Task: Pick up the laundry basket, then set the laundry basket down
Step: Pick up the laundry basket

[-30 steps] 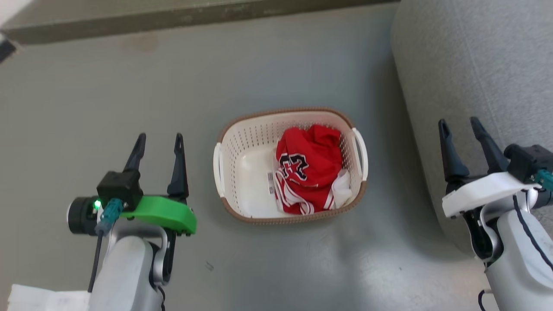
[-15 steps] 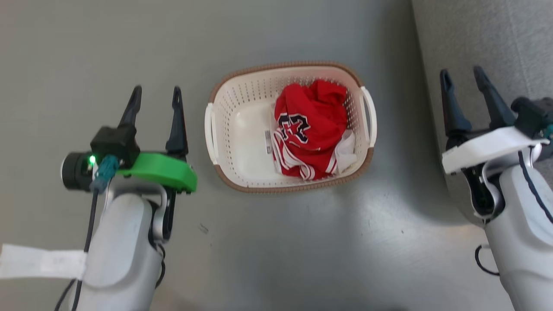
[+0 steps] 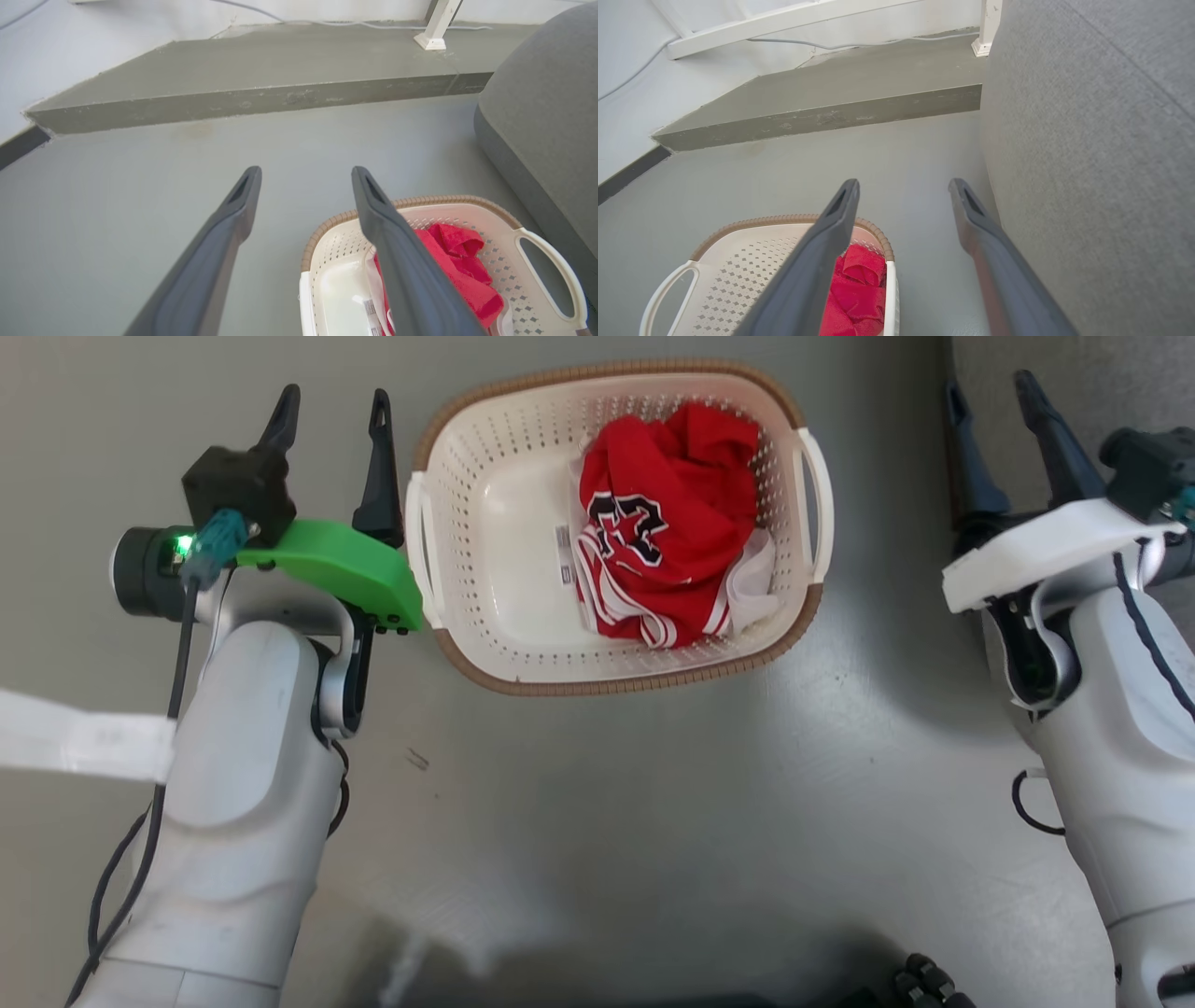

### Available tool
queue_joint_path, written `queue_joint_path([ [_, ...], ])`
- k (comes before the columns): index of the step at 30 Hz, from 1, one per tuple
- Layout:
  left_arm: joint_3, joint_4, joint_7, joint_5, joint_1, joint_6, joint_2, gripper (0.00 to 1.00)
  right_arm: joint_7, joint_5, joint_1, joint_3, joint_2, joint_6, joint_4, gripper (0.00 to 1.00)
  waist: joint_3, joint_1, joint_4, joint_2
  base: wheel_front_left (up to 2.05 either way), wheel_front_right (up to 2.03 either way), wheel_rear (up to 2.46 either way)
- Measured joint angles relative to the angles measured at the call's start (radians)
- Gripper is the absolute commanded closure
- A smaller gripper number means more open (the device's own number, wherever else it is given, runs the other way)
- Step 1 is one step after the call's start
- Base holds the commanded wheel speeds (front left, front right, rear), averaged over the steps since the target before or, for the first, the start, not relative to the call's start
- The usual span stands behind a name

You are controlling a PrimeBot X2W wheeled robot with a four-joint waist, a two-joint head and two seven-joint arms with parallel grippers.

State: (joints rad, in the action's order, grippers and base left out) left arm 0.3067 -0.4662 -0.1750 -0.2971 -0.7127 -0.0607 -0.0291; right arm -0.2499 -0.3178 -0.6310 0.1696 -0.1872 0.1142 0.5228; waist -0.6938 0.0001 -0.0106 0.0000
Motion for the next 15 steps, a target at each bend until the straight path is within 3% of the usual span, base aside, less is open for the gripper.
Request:
queue_joint_path([
  [15, 0.041, -0.206, 0.114, -0.104, -0.117, 0.041, 0.005, 0.00, 0.028, 0.000, -0.141, 0.066, 0.039, 0.009, 0.195, 0.00, -0.133, 0.0000, -0.013, 0.0000, 0.00, 0.00, 0.00],
])
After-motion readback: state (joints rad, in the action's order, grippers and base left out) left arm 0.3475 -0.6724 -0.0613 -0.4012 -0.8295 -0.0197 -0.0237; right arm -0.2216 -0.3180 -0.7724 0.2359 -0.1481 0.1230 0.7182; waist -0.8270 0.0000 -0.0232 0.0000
